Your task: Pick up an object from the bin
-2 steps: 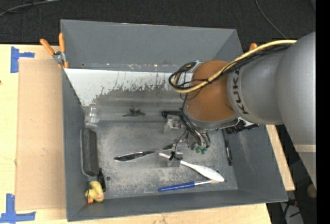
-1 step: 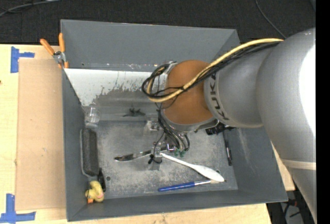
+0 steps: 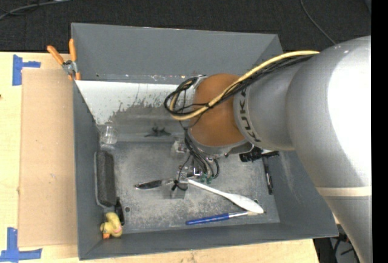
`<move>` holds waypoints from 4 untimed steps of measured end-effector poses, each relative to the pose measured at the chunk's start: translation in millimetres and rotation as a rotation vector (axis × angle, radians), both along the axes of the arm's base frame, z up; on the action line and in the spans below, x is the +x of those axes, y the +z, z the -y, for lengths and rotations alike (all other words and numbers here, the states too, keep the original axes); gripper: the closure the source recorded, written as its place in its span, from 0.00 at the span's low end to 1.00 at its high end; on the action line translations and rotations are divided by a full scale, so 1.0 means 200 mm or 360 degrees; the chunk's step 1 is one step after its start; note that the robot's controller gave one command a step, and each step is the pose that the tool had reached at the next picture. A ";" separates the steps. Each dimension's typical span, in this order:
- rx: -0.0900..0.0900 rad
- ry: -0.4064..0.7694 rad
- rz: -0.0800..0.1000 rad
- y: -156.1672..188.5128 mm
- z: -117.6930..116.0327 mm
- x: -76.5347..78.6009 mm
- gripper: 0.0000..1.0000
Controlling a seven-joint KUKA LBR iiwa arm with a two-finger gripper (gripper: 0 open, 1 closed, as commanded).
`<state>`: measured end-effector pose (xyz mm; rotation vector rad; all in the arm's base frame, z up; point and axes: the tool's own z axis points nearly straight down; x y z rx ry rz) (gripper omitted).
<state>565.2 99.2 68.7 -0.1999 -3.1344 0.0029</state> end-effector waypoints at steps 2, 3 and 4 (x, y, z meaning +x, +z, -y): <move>0.0012 0.0184 0.0007 0.01 0.11 -0.02 1.00; 0.0012 0.0184 0.0005 0.03 0.11 -0.02 1.00; 0.0012 0.0185 0.0006 0.07 0.11 -0.02 1.00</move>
Offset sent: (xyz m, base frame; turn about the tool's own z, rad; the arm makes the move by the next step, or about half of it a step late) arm 0.0000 0.0000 0.0000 0.0000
